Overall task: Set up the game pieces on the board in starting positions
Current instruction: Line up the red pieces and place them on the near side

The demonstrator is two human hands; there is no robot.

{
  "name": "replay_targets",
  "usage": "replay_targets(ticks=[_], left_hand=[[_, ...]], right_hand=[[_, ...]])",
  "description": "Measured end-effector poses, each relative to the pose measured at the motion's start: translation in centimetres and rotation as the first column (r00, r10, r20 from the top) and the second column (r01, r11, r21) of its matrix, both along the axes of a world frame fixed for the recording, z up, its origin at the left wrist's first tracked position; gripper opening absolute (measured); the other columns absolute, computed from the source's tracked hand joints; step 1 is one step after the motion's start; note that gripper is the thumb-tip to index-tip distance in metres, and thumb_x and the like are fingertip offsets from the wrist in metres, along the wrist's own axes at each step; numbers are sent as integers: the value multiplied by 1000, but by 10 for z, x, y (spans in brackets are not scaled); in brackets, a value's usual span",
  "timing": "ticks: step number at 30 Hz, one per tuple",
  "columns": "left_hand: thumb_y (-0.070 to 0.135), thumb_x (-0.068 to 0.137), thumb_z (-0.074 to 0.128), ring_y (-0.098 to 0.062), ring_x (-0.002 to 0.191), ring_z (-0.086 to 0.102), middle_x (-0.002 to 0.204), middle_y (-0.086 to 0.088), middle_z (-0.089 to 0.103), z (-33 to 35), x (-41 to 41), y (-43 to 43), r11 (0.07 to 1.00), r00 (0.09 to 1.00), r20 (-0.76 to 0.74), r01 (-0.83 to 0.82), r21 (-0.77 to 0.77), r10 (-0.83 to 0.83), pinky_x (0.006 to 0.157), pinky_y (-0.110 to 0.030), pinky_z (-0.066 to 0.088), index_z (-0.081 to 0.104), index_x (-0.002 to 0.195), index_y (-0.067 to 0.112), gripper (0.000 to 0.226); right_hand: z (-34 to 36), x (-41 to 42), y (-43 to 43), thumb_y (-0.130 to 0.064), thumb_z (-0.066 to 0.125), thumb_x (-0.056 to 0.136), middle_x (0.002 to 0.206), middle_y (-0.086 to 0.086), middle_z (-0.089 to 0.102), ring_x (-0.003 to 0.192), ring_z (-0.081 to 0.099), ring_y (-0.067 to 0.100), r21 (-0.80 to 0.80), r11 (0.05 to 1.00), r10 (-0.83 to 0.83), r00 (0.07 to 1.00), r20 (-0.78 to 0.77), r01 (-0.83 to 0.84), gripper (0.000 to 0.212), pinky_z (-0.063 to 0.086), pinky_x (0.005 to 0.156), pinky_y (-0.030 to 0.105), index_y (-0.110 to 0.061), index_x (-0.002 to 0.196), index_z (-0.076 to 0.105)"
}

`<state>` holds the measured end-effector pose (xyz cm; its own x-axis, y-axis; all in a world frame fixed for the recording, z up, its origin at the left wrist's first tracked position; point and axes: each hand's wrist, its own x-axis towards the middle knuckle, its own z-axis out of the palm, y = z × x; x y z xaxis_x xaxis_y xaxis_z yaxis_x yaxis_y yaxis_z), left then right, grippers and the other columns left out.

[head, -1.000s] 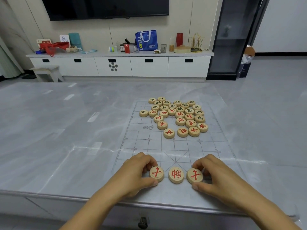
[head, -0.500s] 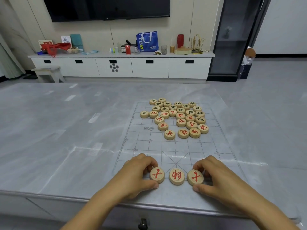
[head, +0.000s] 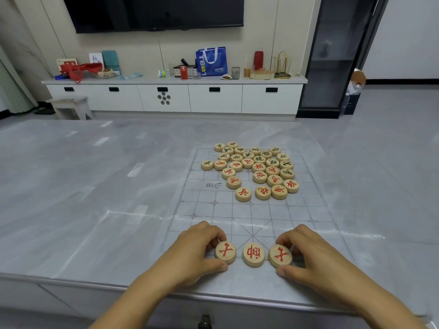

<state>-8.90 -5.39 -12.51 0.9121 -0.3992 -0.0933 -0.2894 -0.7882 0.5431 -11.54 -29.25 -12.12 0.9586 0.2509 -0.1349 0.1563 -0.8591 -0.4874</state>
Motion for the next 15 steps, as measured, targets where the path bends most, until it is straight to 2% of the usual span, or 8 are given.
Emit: replay_targets(ticks=[15], left_hand=[[39, 75, 71, -4, 97, 48, 107, 12, 50, -1, 1, 2, 1000, 1000, -12, 6, -24, -6, 86, -18, 42, 50, 114, 33, 44]], right_hand=[[2, 0, 0, -47, 64, 79, 111, -20, 42, 102, 48, 3, 7, 1000, 9, 1000, -6, -9, 41, 45, 93, 22, -38, 113, 44]])
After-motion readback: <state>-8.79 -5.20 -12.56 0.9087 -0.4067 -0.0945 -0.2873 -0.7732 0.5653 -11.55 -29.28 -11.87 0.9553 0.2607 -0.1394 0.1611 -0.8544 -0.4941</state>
